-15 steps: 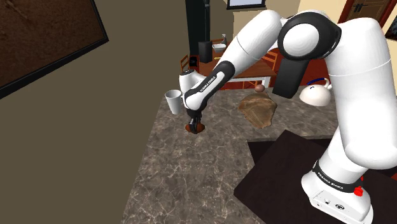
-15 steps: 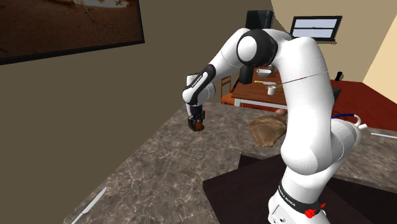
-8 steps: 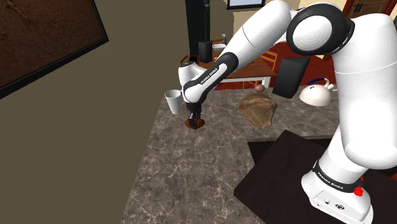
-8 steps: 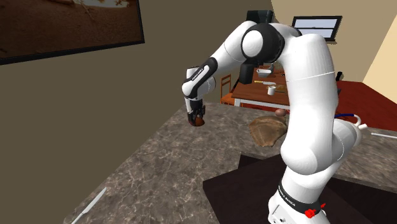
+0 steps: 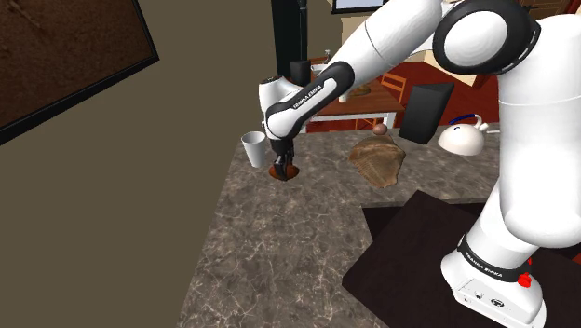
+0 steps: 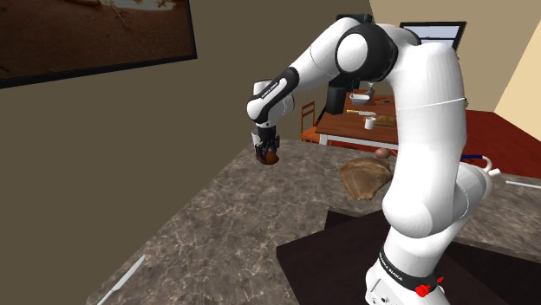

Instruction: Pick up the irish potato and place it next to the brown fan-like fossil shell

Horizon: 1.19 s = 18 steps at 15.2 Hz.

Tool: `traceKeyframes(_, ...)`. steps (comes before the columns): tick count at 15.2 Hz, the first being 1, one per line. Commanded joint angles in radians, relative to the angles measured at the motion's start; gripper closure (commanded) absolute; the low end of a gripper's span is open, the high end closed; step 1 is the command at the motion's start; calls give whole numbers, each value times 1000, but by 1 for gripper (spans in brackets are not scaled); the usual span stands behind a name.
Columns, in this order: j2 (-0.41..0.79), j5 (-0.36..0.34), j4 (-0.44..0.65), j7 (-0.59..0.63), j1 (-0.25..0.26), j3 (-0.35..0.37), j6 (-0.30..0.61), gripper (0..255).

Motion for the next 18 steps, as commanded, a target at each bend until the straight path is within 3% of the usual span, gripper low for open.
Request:
traceKeyframes(1,-9,2,4,-3,-2,0,-13,255)
traceKeyframes(9,-201,20,-283,-144,-100,-41,87,255)
traceKeyframes(18,-373,18,-518,-332,-208,-125,157,255)
